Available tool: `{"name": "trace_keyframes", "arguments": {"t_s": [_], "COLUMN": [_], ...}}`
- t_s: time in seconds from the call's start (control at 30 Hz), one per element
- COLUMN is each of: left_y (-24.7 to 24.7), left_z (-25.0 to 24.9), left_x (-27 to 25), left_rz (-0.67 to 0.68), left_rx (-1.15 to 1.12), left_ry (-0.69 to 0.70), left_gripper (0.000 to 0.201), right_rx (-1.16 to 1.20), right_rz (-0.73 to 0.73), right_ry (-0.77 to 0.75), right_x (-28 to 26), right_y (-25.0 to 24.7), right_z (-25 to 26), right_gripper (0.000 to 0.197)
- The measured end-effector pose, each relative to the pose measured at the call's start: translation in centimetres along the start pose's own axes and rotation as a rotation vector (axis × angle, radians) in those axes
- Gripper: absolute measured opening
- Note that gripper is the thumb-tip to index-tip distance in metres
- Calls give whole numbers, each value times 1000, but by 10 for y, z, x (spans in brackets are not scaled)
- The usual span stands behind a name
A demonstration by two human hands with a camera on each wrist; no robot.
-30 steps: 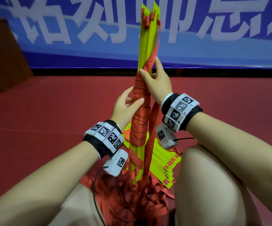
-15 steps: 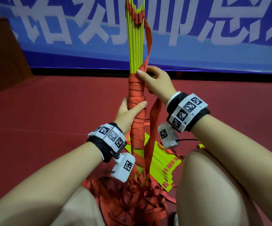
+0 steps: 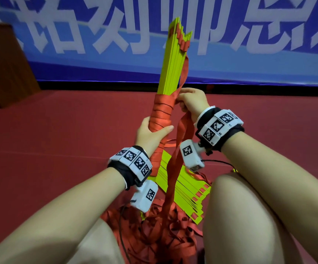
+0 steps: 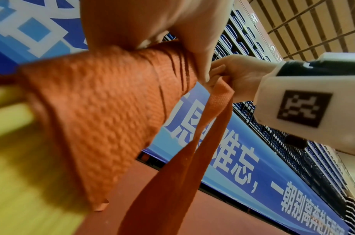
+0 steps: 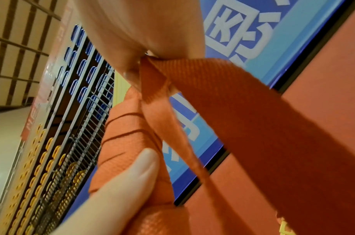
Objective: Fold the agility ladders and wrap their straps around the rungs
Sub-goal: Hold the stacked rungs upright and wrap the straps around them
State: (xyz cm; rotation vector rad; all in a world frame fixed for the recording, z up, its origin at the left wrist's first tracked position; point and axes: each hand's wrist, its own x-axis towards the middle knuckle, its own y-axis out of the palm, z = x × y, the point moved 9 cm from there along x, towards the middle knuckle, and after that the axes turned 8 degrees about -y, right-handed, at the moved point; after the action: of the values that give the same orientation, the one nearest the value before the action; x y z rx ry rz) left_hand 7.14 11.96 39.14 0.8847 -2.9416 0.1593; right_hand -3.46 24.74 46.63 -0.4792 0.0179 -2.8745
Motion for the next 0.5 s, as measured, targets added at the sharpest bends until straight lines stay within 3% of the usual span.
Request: {"name": "trace_keyframes", "arguments": {"t_s": [0.17,0.2,0.27,0.33,0.5], "left_y": [-4,-4,-2,3,14], "left_z": [6,7,6,3,-11], "left_x": [0,-1,-4,-8,-15], "left_rz": [-65,-74,-67,-44,40], "left_rx": [124,160,250,370,382], "left_ry": [-30,-35,-38,-13,67], "left_gripper": [45,49,65,78,74], "right_rx": [1,-40,-128,-251,-383], "right_rz": [74,95,98,74,22], "right_ry": [-29,-28,-27,-116,-300], "right_x": [-7,-11,-17,-21,-25], "right_y": [9,14,20,21,16], "right_z": [11,12,10,15,35], "right_gripper": [12,20,58,83,98]}}
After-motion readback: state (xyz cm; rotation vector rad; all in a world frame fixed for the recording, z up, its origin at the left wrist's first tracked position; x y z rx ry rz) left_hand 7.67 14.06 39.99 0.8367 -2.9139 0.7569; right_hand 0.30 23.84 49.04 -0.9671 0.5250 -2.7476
